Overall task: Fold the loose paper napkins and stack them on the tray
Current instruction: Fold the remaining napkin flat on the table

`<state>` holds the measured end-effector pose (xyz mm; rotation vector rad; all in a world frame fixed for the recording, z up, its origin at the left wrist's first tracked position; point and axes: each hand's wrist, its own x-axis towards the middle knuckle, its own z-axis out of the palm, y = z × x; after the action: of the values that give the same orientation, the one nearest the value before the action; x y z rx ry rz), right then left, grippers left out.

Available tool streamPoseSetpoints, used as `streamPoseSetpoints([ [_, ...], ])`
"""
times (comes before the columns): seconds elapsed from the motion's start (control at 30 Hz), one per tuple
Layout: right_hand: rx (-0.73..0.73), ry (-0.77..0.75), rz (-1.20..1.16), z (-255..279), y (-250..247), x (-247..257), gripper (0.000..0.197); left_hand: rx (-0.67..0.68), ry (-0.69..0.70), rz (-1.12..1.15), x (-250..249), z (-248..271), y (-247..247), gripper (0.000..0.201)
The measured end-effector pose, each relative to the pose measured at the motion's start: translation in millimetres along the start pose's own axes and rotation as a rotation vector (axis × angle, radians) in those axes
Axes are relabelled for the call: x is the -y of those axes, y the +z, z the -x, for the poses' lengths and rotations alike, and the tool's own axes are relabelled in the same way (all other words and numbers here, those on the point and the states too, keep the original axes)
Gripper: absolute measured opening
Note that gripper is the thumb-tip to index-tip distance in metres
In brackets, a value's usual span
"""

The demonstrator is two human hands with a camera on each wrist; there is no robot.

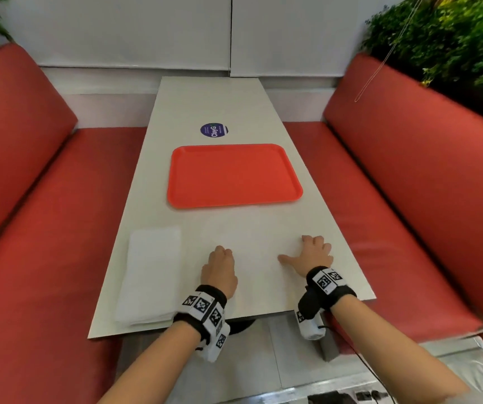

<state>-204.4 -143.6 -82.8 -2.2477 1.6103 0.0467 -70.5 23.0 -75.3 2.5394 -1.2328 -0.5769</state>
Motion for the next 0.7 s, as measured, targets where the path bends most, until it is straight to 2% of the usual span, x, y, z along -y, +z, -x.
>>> streamPoseSetpoints([
  [0.1,-0.007,-0.046,0.024,-1.1,2.7,0.7,0.072,-0.019,-0.05,-0.054,-5.3,-4.0,4.2,0.054],
  [0.2,0.084,-0.101,-0.014,-7.1,-2.9,4.2,0.054,-0.045,-0.103,0.012,-5.5,-3.9,9.2,0.069],
  [0.3,0.144,-0.127,-0.27,-11.9,-9.4,7.4,0.04,-0.072,-0.13,0.029,-4.7,-3.7,11.8,0.075],
  [0.43,0.205,-0.078,-0.524,-8.2,-15.9,10.7,0.071,-0.084,-0.142,0.027,-3.4,-3.7,15.2,0.082],
  [0.47,0.227,-0.074,-0.543,-8.8,-15.5,9.8,0.073,-0.092,-0.144,0.04,-3.0,-3.5,16.5,0.081],
  [0.53,0.247,-0.102,-0.539,-9.5,-15.8,7.8,0.056,-0.11,-0.15,0.061,-3.0,-4.0,18.5,0.08],
  [0.6,0.196,-0.167,-0.55,-8.8,-16.7,7.7,0.035,-0.119,-0.149,0.088,-2.8,-5.1,17.5,0.078],
  [0.7,0.159,-0.317,-0.624,-1.6,-23.4,10.7,0.027,-0.145,-0.119,0.16,1.3,-7.5,15.9,0.075],
])
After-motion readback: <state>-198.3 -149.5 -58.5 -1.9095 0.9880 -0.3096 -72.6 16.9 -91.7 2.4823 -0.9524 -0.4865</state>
